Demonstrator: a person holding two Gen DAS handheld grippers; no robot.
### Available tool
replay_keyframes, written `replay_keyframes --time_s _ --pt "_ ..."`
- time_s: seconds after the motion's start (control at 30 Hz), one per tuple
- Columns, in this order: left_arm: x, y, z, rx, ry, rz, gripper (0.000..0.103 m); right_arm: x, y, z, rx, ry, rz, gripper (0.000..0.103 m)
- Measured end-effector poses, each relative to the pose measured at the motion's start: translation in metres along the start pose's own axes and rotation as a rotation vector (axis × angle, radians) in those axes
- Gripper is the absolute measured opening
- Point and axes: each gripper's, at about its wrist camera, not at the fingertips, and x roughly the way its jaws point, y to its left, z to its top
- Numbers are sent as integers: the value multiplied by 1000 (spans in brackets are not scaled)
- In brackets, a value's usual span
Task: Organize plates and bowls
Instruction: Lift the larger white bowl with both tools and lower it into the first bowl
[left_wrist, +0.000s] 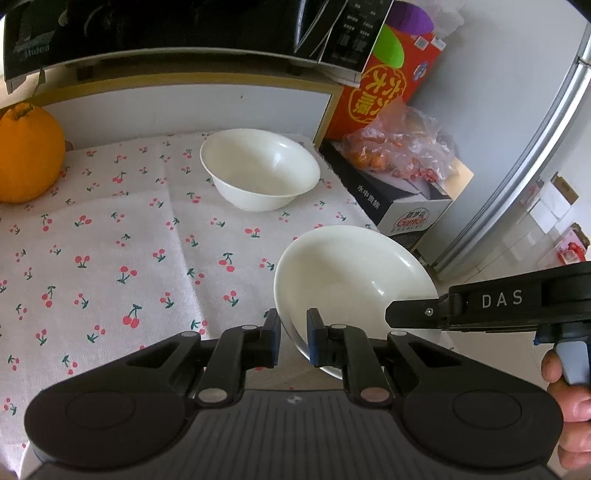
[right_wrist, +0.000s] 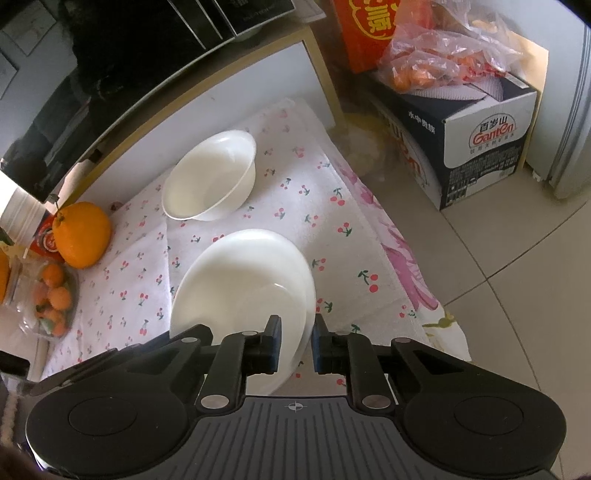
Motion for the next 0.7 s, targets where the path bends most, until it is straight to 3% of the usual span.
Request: replay_keyframes --time_s 0.7 --pt "-44 -11 -14 -21 -58 -32 13 -50 8 -15 -40 -64 26 17"
